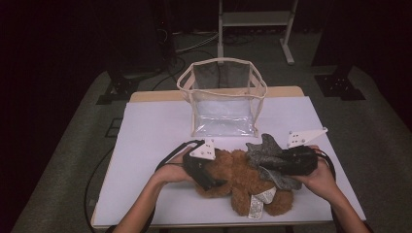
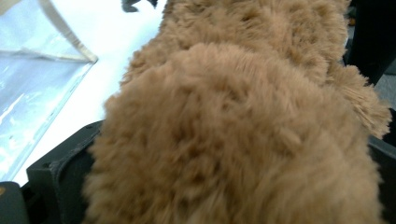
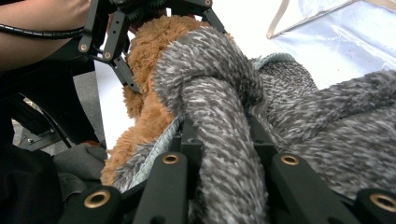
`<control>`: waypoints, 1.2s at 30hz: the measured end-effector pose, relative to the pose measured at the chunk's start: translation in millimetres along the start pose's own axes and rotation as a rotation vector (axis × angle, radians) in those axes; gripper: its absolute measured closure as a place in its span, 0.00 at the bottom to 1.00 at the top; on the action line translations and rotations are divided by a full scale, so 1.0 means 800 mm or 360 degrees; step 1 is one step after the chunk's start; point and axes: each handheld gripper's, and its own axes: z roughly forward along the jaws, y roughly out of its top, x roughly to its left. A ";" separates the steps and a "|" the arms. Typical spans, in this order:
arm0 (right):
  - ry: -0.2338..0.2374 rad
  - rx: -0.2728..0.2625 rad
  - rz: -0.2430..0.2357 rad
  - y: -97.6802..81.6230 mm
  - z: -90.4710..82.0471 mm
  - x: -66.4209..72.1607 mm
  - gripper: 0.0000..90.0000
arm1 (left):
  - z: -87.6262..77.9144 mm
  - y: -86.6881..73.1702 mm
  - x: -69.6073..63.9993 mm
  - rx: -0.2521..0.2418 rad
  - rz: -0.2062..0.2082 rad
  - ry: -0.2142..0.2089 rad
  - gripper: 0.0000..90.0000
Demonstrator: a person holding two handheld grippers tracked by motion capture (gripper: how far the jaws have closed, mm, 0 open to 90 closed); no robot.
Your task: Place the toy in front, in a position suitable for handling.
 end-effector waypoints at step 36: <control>0.0075 -0.0014 0.0004 -0.015 0.043 0.021 0.81 | -0.121 -0.067 -0.017 0.0103 0.0003 0.0265 0.26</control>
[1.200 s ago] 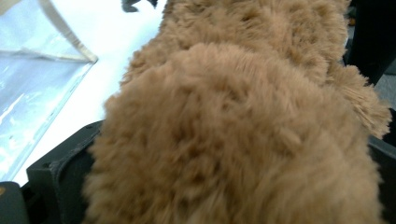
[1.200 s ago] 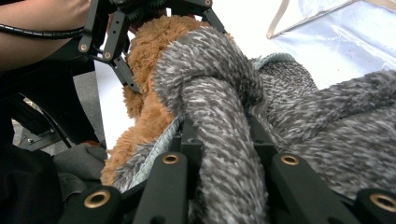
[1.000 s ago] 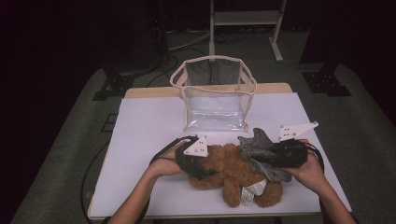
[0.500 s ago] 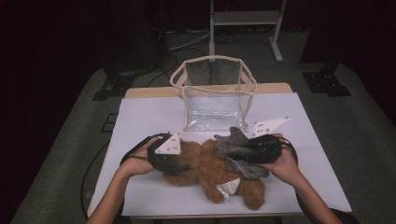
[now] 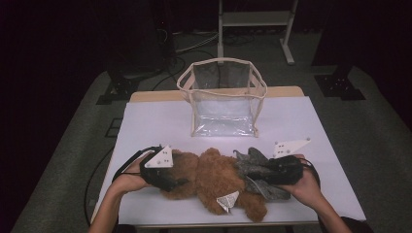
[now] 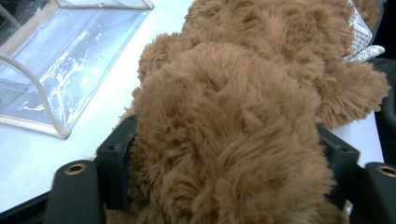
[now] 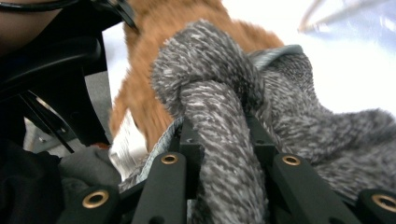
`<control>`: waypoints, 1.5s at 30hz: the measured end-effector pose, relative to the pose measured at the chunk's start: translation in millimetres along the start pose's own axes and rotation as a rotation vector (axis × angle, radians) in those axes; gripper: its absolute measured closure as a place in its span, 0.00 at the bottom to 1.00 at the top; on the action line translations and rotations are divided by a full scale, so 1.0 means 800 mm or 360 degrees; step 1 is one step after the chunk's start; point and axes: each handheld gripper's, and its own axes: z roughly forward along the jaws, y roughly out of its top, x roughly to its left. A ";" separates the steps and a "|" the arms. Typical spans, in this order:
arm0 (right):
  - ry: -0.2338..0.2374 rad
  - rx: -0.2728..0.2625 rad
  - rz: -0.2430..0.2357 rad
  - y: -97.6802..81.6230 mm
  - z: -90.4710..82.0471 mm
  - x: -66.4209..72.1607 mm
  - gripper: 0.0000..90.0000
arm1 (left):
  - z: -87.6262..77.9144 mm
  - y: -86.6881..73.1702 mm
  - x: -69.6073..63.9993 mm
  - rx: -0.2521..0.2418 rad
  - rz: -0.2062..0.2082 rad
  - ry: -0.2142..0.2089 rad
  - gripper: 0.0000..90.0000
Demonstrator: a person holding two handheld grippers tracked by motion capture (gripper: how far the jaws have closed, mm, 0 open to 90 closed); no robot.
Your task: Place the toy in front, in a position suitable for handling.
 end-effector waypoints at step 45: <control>-0.0044 0.0098 0.0237 -0.027 0.020 -0.051 0.82 | 0.003 -0.015 -0.005 -0.0114 -0.0055 -0.0026 0.22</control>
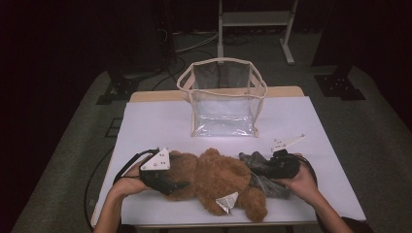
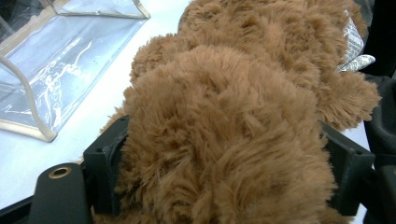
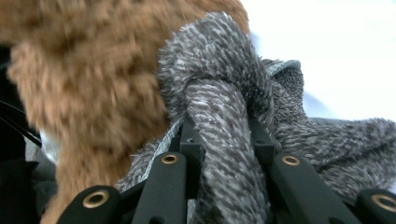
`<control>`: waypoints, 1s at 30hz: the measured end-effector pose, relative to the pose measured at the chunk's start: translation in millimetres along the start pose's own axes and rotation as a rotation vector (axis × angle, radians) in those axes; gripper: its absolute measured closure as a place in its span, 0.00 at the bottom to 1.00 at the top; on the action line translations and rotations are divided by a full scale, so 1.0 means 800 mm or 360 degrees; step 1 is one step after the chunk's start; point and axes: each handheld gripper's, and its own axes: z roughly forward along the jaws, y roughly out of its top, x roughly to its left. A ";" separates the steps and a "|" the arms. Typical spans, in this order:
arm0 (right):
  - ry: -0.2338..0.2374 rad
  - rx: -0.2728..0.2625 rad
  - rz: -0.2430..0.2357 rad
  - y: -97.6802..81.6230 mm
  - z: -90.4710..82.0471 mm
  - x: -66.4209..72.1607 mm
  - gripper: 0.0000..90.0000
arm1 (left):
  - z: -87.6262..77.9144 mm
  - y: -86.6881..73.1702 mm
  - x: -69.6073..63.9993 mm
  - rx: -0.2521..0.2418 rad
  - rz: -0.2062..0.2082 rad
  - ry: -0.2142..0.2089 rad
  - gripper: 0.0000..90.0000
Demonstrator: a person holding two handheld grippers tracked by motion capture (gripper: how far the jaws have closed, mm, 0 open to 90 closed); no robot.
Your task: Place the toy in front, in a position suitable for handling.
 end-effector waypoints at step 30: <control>0.0232 0.0048 -0.0357 0.094 0.047 0.071 0.82 | -0.003 0.016 0.000 0.0045 0.0070 0.0003 0.12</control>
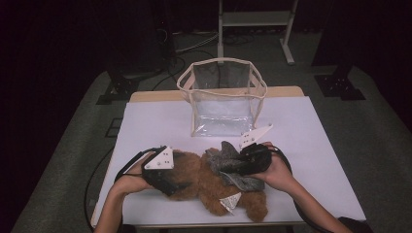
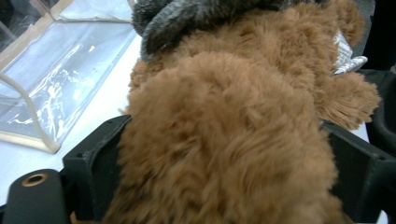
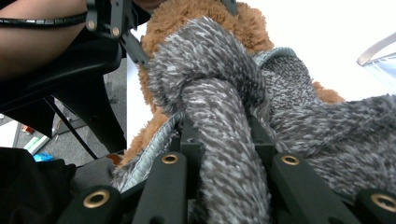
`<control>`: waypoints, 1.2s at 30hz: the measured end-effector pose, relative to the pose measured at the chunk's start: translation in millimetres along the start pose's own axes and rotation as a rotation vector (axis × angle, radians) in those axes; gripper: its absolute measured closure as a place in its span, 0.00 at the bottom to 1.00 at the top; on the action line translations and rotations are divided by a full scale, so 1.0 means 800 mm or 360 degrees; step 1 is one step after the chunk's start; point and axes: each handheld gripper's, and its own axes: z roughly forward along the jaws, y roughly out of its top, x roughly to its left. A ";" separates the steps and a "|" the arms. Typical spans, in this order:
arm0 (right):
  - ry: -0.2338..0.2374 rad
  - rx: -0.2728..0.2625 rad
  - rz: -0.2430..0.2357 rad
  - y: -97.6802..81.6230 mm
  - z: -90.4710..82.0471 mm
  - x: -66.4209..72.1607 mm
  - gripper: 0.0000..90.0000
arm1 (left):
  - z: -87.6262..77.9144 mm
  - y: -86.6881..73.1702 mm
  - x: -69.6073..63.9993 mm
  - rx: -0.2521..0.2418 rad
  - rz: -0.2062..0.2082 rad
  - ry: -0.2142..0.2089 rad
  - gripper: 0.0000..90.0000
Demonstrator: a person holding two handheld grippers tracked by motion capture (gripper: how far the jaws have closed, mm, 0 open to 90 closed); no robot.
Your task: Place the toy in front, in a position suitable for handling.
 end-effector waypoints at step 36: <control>-0.0188 0.0043 0.0011 -0.008 -0.042 -0.009 0.81 | 0.042 -0.013 -0.001 -0.0001 -0.0146 -0.0125 0.20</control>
